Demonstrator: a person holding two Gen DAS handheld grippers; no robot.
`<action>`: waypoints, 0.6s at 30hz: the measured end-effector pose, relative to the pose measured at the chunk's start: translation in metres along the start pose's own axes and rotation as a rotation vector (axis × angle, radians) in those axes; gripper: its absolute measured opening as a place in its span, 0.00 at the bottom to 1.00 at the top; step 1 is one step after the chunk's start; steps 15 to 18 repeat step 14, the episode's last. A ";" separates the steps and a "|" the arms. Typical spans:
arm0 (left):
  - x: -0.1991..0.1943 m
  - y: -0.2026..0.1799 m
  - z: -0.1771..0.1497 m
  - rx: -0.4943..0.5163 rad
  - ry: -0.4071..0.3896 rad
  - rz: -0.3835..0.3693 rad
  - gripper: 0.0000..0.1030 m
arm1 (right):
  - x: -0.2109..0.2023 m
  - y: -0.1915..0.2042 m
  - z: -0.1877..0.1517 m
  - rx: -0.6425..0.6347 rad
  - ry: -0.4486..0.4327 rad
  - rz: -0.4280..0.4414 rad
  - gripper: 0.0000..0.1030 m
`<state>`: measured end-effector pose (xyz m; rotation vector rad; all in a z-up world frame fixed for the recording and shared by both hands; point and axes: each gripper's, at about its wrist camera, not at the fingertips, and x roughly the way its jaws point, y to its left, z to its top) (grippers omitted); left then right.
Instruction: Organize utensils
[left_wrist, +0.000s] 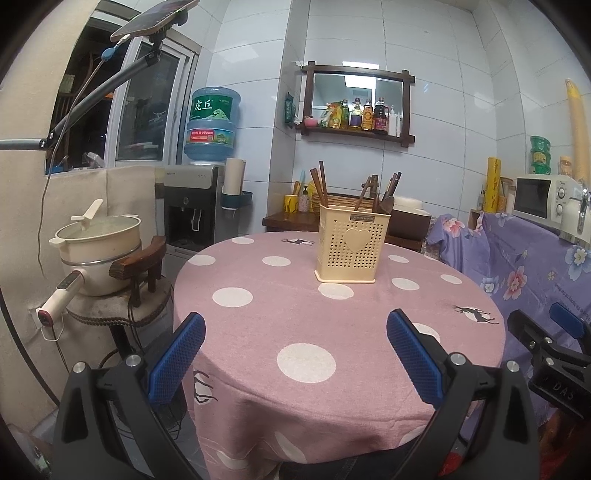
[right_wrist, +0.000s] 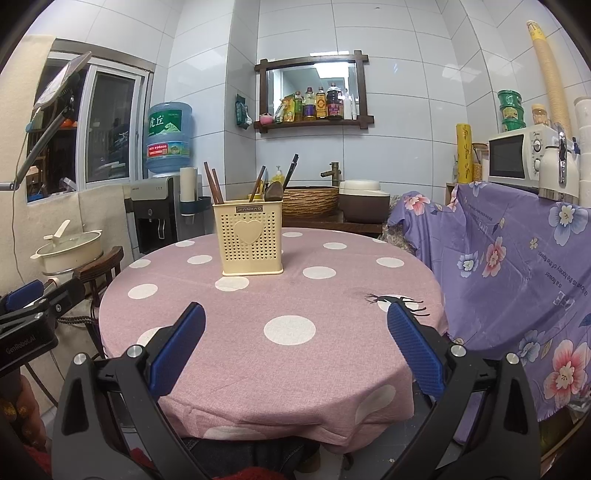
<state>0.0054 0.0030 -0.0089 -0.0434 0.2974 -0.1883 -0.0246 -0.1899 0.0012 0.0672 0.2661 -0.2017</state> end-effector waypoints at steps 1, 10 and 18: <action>0.000 0.000 0.000 -0.002 0.000 0.001 0.95 | -0.001 0.001 0.000 0.000 -0.001 0.000 0.95; 0.004 0.002 0.000 -0.014 0.020 0.006 0.95 | 0.000 0.000 -0.001 0.000 0.003 0.001 0.95; 0.004 0.002 0.000 -0.013 0.021 0.008 0.95 | 0.000 0.000 -0.001 0.001 0.002 0.000 0.95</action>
